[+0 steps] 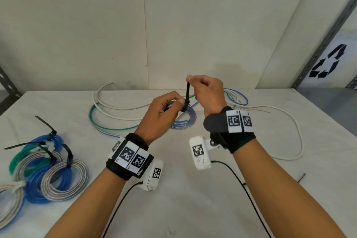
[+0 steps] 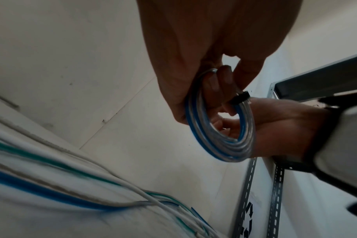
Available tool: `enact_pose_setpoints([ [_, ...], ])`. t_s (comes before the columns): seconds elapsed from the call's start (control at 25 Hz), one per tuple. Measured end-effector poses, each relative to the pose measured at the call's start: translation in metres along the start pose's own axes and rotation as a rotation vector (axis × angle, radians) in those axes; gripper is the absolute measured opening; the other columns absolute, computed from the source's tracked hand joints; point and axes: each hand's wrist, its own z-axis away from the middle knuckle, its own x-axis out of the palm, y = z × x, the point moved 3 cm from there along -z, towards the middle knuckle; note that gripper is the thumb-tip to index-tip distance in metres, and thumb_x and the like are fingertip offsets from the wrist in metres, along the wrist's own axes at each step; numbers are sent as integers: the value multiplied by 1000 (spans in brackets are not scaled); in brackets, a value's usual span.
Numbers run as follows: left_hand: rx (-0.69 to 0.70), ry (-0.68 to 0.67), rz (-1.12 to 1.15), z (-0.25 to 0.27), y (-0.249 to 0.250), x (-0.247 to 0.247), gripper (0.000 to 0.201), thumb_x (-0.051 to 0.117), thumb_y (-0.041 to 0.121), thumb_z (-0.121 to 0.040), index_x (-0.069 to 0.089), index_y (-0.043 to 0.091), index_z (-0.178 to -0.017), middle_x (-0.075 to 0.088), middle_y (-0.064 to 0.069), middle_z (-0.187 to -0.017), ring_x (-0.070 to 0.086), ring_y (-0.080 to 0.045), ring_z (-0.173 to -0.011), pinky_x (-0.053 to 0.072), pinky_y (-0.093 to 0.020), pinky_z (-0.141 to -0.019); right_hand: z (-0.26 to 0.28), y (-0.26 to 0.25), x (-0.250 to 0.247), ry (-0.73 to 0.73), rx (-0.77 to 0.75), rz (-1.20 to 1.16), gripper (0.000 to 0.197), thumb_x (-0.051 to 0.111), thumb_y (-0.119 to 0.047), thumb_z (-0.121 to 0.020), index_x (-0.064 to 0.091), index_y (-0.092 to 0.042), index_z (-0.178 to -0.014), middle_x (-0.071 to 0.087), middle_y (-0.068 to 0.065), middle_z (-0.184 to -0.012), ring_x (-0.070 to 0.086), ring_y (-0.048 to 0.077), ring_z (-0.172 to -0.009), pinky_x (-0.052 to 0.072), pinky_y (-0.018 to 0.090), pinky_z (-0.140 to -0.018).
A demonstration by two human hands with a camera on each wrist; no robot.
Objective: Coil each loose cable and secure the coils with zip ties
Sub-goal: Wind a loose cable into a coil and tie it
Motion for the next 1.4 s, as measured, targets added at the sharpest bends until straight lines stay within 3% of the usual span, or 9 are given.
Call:
enact_pose_setpoints([
  [0.12, -37, -6, 59, 1, -2, 4, 28, 50, 25, -101, 62, 6, -85, 44, -17, -63, 39, -20, -59, 38, -38, -64, -5, 4, 2, 43, -20, 40, 15, 70, -18, -93, 73, -5, -86, 56, -15, -52, 47, -1, -44, 40, 23, -58],
  [0.16, -56, 26, 96, 1, -2, 4, 29, 51, 27, -99, 61, 5, -83, 40, -19, -63, 38, -21, -59, 37, -38, -64, -4, 5, 4, 36, -20, 47, 14, 68, -19, -94, 71, -7, -86, 59, -10, -59, 50, 0, -45, 41, 24, -56],
  [0.24, -78, 108, 151, 0, 0, 5, 33, 55, 30, -100, 60, 7, -77, 42, -4, -60, 36, -18, -56, 36, -37, -62, -1, 3, 8, -4, 1, 17, 12, 63, -16, -98, 65, -7, -90, 64, 0, -68, 52, 5, -45, 42, 22, -51],
  [0.36, -76, 145, 117, -1, 0, 6, 33, 61, 25, -100, 62, 17, -68, 52, 9, -61, 41, -11, -54, 38, -33, -61, 1, -4, 12, -49, 1, 19, 13, 58, -13, -100, 63, -7, -91, 71, 2, -69, 49, 7, -44, 41, 18, -44],
  [0.44, -89, 131, 119, -1, -4, 4, 34, 61, 23, -100, 62, 18, -67, 50, 5, -60, 40, -13, -55, 36, -32, -61, -2, -8, 13, -45, -23, 8, 16, 58, -11, -100, 64, -9, -86, 71, 1, -66, 47, 8, -43, 40, 20, -45],
  [0.72, -72, 86, 82, 0, -4, 4, 34, 57, 16, -101, 59, -11, -80, 51, 3, -56, 44, -12, -52, 42, -25, -60, -6, -4, 16, 17, -28, -26, 13, 60, -7, -98, 66, -4, -87, 67, 2, -62, 47, 4, -41, 42, 20, -49],
  [1.0, -28, 250, 124, -5, 5, -1, 40, 59, 16, -101, 55, 2, -64, 46, 14, -51, 41, -1, -53, 35, -18, -62, -10, -16, 24, 1, -90, -23, 16, 61, -10, -98, 66, -8, -83, 68, 2, -63, 47, 6, -41, 40, 22, -49],
  [1.16, -11, 294, 141, -4, -3, -2, 37, 61, 15, -97, 57, -10, -70, 52, 1, -60, 45, -6, -59, 40, -25, -66, -15, -3, 36, 38, -74, 11, 24, 63, -10, -96, 67, -13, -73, 68, -1, -60, 51, 6, -44, 45, 31, -61],
  [1.4, -44, 290, 57, -3, -15, 4, 32, 62, 15, -97, 63, 2, -68, 62, -7, -64, 54, -11, -63, 46, -30, -68, -22, 20, 32, 71, 40, 13, 30, 64, -10, -95, 67, -15, -66, 67, -4, -56, 53, 10, -50, 47, 37, -71],
])
